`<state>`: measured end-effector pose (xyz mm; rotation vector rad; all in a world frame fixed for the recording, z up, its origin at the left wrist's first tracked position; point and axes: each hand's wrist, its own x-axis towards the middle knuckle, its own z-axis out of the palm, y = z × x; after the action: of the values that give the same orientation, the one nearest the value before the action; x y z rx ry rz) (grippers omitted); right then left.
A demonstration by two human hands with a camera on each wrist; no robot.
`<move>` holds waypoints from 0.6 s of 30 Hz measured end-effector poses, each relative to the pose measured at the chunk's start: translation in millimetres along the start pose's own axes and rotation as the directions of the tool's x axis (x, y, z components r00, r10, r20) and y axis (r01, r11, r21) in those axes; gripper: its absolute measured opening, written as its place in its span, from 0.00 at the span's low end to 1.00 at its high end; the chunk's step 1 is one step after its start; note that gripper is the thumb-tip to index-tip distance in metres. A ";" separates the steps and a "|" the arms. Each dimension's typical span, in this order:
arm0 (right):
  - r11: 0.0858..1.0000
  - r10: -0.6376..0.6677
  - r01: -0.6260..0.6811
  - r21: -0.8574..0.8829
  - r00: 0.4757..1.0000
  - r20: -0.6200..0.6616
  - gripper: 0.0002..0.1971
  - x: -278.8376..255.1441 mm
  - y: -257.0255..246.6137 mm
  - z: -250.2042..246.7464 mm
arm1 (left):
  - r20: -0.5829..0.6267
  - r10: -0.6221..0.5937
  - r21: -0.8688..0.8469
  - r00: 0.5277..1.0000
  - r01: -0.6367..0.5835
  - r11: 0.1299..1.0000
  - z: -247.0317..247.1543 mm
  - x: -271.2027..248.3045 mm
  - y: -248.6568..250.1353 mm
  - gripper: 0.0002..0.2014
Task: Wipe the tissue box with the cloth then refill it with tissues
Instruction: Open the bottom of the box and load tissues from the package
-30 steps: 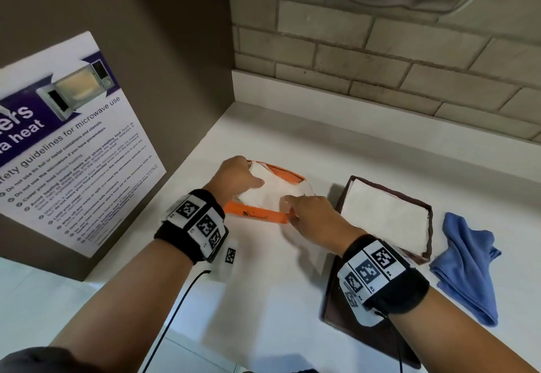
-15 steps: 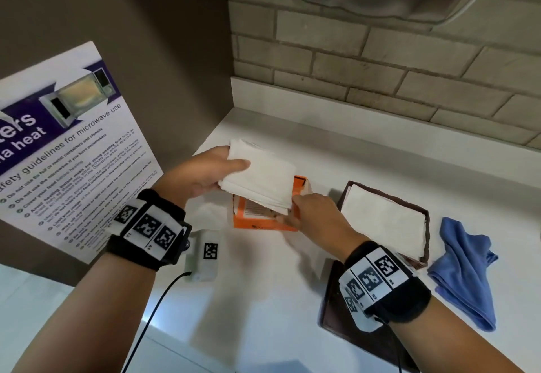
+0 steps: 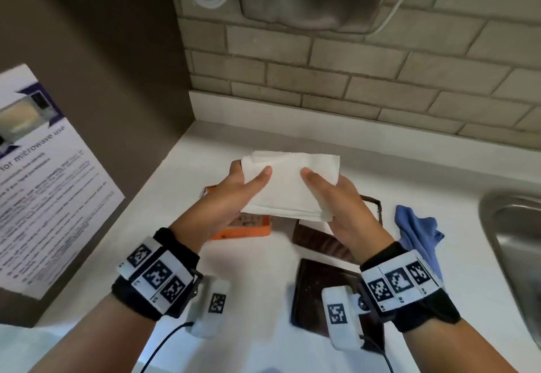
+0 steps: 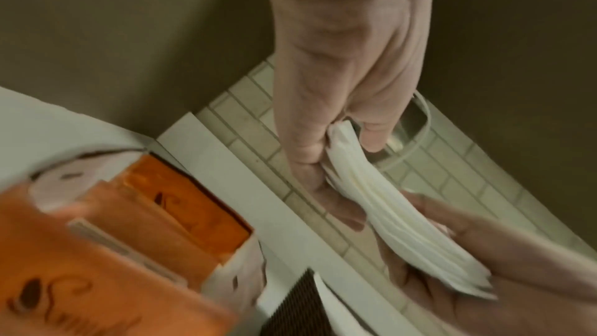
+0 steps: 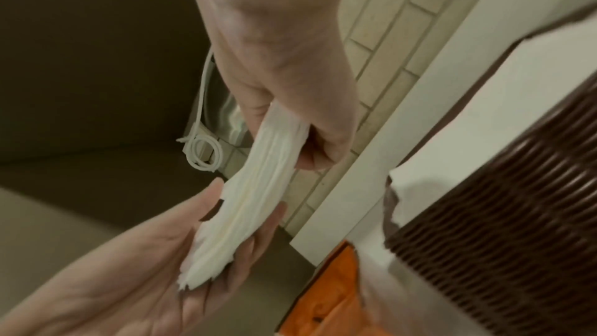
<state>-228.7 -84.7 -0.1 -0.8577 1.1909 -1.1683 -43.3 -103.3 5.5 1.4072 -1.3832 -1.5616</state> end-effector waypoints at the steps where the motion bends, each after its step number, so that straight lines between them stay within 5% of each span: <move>1: 0.999 -0.011 0.010 -0.036 1.000 -0.026 0.13 -1.7 3.1 -6.6 | -0.021 0.016 0.050 1.000 -0.015 0.999 11.4 0.1 -0.7 0.21; 6: 0.931 -0.066 -0.035 -0.362 0.963 -0.262 0.17 -8.0 15.9 -47.8 | -0.079 0.215 0.079 0.973 -0.209 0.975 52.2 11.0 -15.5 0.23; 11: 0.787 -0.155 -0.133 -0.603 0.903 -0.401 0.22 -14.0 11.9 -89.0 | 0.010 0.356 0.252 0.934 -0.347 0.903 82.3 30.5 -20.0 0.16; 15: 0.741 -0.170 -0.145 -0.656 0.904 -0.393 0.16 -13.3 14.6 -111.1 | 0.069 0.281 0.316 0.957 -0.288 0.904 93.5 46.9 -23.9 0.17; 18: 0.615 -0.150 -0.168 -0.771 0.934 -0.323 0.13 -7.6 23.5 -117.9 | 0.100 0.229 0.400 0.968 -0.249 0.882 95.3 53.5 -27.9 0.17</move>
<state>-338.4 -62.9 -44.7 -1.3227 2.1035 -0.7582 -141.6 -117.5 -48.1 1.3674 -1.9208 -1.1952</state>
